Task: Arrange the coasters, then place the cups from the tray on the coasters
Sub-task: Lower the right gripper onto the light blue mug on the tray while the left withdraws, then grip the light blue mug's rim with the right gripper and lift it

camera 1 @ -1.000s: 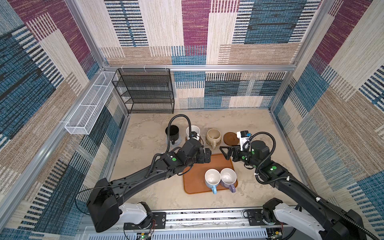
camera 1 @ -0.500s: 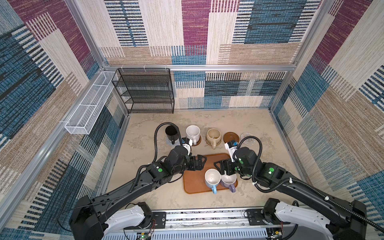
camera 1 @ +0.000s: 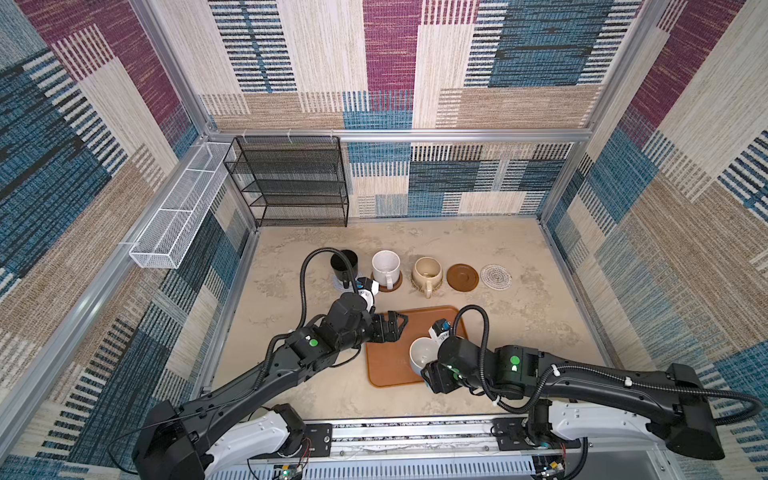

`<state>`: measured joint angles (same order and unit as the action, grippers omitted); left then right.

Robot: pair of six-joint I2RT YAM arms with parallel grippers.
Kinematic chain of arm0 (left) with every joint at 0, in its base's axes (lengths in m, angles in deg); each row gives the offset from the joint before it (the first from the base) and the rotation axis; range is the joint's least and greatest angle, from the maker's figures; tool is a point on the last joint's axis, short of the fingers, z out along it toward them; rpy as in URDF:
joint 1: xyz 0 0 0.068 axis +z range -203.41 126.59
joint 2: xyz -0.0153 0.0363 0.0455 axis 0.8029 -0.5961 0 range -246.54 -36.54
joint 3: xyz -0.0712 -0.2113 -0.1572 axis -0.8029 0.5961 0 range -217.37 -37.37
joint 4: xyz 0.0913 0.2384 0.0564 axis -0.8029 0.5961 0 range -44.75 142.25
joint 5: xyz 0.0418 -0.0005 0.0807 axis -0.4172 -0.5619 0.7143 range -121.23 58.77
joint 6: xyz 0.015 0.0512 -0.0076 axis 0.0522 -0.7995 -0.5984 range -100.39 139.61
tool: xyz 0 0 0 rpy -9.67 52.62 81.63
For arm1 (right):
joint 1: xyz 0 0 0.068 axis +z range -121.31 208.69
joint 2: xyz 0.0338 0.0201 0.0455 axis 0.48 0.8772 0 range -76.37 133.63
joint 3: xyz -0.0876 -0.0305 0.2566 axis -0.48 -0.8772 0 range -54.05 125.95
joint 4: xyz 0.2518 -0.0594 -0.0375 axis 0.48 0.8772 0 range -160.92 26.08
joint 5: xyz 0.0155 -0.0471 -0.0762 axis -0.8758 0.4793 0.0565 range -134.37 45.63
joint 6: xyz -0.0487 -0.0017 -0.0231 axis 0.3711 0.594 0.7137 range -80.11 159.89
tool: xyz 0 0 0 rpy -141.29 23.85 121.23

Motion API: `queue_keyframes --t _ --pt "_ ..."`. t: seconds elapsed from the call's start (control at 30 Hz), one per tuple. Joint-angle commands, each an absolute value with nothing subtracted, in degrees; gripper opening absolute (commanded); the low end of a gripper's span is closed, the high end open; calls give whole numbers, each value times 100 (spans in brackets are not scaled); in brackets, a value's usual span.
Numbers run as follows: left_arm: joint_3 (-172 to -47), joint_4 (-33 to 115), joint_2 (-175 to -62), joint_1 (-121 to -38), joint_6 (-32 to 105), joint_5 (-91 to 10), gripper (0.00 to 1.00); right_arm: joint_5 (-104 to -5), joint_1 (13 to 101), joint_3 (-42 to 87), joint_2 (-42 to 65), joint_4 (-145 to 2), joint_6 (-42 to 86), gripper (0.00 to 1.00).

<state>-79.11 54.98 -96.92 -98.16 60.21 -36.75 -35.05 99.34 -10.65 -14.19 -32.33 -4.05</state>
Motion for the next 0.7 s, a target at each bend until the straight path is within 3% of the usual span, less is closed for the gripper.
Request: queue_keyframes --t 0.0,0.13,0.67 --pt "-7891 5315 -9733 -9780 6153 -3827 96 -3267 10014 -1128 -1337 -3558 -677 67" --pt "-7890 5237 -9830 -9754 6185 -3906 96 -3291 10019 -1245 -1253 -3939 -637 58" --pt "-7640 5175 -9604 -9489 6334 -3874 96 -2660 10014 -1056 -402 -4202 -669 38"
